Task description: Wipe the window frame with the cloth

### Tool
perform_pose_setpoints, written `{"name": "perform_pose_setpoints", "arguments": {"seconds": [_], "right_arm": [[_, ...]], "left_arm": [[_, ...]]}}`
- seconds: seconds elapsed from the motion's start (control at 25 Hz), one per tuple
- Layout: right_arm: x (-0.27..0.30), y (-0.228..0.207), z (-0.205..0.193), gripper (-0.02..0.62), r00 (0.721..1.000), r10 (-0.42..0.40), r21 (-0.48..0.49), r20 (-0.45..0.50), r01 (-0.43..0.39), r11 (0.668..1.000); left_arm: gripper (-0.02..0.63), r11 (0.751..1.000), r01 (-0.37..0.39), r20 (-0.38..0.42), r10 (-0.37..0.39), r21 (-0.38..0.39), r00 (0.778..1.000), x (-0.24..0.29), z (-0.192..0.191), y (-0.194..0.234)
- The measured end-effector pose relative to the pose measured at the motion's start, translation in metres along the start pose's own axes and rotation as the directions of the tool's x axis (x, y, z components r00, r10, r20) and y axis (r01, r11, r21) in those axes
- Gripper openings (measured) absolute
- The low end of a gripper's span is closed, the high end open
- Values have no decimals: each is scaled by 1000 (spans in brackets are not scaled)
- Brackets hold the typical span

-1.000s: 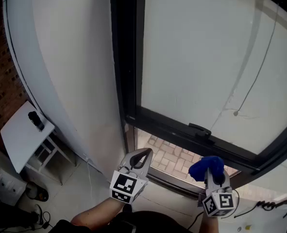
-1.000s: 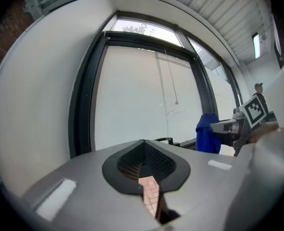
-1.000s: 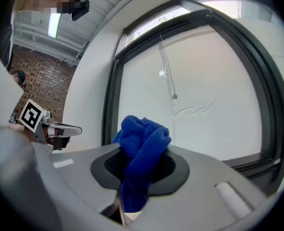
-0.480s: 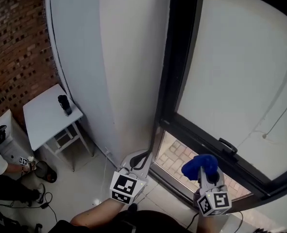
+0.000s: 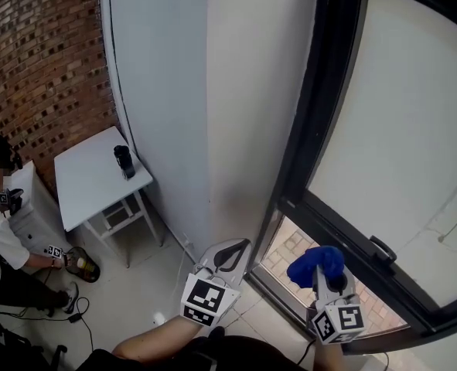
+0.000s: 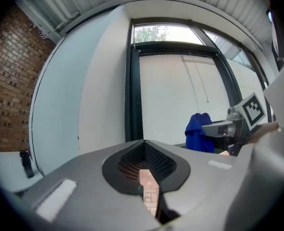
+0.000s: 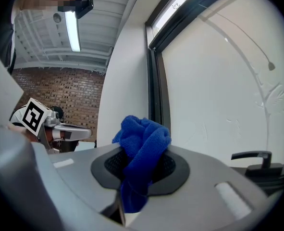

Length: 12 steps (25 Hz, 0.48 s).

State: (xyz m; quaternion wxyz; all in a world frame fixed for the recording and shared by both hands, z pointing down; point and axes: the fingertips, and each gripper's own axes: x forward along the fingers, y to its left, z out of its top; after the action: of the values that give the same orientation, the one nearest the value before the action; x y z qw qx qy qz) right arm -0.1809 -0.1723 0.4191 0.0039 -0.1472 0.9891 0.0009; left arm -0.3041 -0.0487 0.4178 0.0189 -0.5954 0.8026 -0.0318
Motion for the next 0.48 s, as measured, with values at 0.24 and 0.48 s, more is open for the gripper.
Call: {"name": "perform_pose_setpoints", "arguments": {"seconds": [0.24, 0.48], "right_arm": [[27, 14, 55, 84, 997, 30, -45, 76, -27, 999], [54, 6, 128, 84, 986, 56, -85, 158, -42, 995]], "left_arm": [[-6, 999, 33, 78, -36, 36, 996, 21, 47, 8], [-6, 993, 65, 185, -83, 101, 979, 50, 124, 15]]}}
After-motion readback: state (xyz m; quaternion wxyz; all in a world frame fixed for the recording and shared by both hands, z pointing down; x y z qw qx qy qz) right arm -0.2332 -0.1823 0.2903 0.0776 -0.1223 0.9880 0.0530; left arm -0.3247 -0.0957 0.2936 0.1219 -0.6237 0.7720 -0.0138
